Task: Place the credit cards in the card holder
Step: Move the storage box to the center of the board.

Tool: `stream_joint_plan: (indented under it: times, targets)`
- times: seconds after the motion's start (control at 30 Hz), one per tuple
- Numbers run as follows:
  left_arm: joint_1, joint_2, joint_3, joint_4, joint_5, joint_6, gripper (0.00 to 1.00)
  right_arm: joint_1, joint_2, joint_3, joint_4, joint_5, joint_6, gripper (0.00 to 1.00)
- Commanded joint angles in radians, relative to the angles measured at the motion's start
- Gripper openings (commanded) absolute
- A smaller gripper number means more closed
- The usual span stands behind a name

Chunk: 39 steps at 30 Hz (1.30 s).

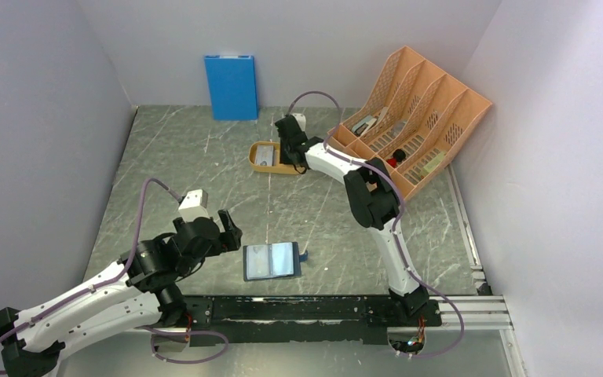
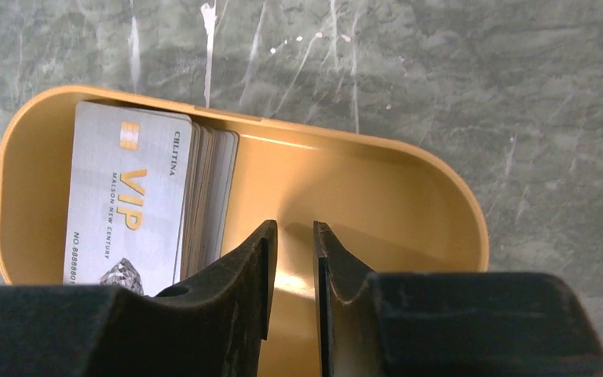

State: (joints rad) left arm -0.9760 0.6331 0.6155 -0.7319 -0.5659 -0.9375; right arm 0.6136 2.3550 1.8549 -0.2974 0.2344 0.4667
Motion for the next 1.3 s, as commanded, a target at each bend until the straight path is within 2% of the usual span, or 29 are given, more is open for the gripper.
stream_joint_plan:
  times: [0.0,0.57,1.27]
  targets:
    - [0.005,-0.005,0.017,-0.009,-0.029,0.01,0.97,0.0,-0.021,-0.047,-0.018,-0.018,-0.009,0.27]
    - [0.007,-0.005,0.001,-0.003,-0.027,-0.002,0.96,0.026,-0.204,-0.339,0.038,-0.055,-0.031,0.26]
    - [0.006,0.008,-0.043,0.051,0.021,0.0,0.96,0.131,-0.621,-0.909,0.117,-0.058,0.028,0.27]
